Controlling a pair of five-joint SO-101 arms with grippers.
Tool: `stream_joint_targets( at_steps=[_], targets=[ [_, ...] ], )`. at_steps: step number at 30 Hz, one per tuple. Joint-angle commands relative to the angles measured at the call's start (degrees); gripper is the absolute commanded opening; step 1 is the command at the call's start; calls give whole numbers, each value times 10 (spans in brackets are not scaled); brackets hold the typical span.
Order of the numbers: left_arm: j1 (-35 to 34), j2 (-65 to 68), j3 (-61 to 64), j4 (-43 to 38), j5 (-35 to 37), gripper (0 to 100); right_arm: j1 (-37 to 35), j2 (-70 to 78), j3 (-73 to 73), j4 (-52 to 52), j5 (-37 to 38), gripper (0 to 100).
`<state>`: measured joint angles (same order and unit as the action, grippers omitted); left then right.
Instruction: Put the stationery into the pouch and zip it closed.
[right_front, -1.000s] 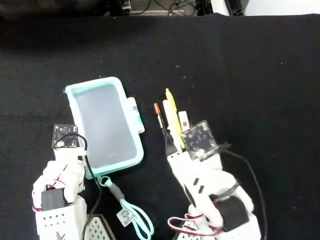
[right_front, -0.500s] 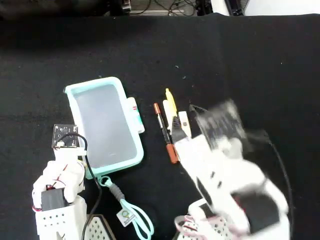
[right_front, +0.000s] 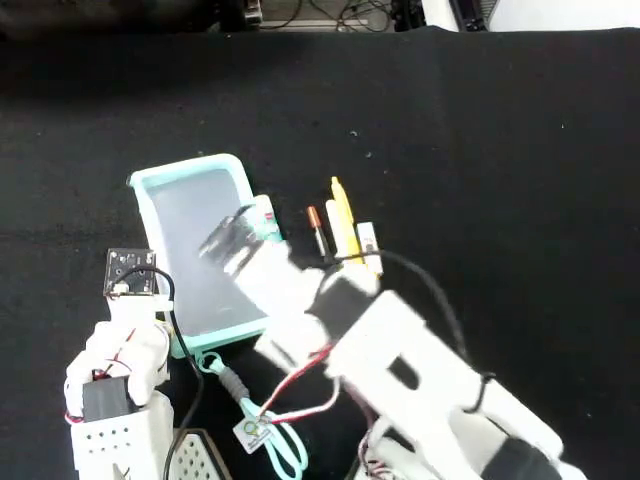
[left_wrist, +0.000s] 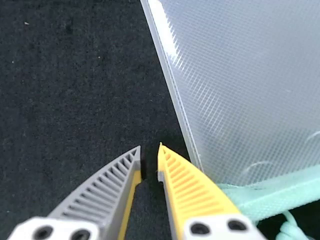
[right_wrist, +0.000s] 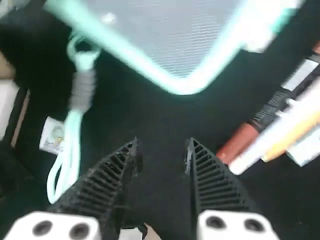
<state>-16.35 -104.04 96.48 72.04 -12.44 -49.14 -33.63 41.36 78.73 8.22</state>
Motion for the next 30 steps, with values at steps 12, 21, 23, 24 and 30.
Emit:
stream_joint_targets(
  at_steps=[12, 21, 23, 24, 30],
  targets=[
    [-1, -3, 8, 10, -2, 78, -123, 97, 14, -47, 6, 257],
    [-1, -3, 8, 10, -2, 78, -300, 102, 14, 11, 6, 257],
    [-1, -3, 8, 10, -2, 78, -321, 102, 15, 11, 6, 257],
    [-1, -3, 8, 10, -2, 78, -323, 102, 22, 10, 6, 258],
    [-1, -3, 8, 10, -2, 78, -321, 102, 40, -19, 6, 259]
  ],
)
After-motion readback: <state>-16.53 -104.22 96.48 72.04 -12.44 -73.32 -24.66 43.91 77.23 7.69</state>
